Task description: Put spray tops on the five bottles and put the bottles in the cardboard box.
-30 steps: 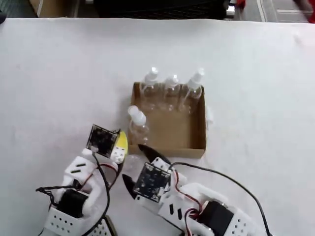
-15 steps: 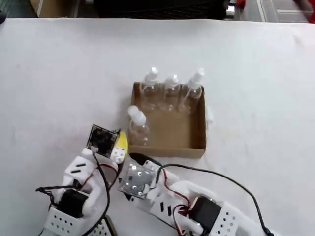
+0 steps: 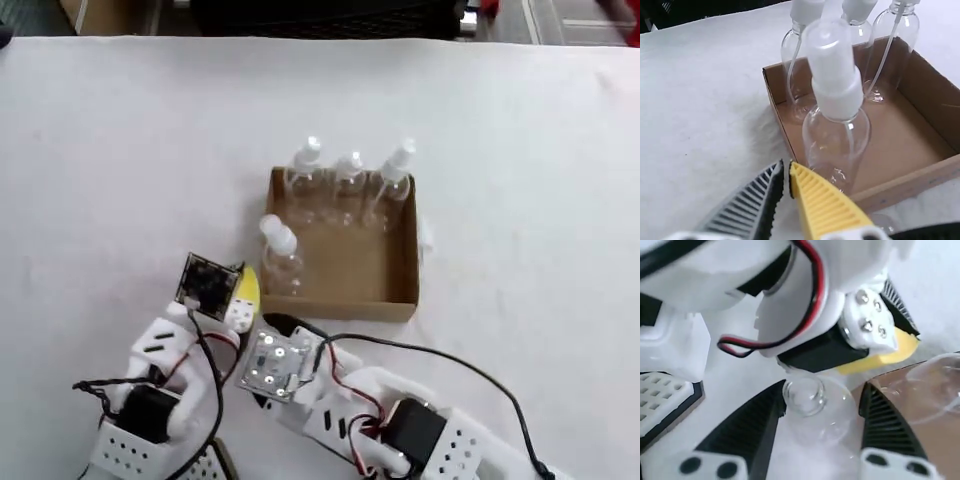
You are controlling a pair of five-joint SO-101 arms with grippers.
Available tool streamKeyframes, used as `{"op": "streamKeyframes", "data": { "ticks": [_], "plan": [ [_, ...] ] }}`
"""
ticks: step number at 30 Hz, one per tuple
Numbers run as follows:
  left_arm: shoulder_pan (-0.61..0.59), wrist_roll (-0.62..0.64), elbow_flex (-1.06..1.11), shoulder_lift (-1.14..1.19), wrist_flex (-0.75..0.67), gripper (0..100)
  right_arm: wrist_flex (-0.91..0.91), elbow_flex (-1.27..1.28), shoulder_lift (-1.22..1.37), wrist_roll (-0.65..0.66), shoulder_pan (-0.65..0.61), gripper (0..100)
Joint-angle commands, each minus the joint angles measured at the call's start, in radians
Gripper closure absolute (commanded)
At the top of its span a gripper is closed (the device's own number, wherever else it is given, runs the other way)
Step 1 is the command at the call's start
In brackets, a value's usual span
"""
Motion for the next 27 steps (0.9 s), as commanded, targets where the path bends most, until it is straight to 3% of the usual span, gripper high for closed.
{"op": "streamKeyframes", "data": {
  "ticks": [1, 7, 14, 20, 27],
  "plan": [
    [0.008, 0.009, -0.044, -0.01, -0.029, 97, 0.033, -0.078, -0.005, 0.011, -0.007, 83.2],
    [0.005, 0.009, -0.018, -0.01, -0.055, 97, 0.053, -0.109, -0.005, 0.011, 0.053, 93.5],
    [0.001, 0.009, -0.032, -0.01, -0.046, 98, 0.053, -0.11, -0.005, 0.011, 0.068, 94.3],
    [-0.082, 0.015, -0.089, -0.01, 0.029, 98, 0.062, -0.133, -0.016, 0.011, 0.171, 94.3],
    [-0.091, 0.008, -0.098, -0.01, 0.049, 98, 0.176, -0.16, -0.162, 0.011, 0.188, 96.3]
  ]
}}
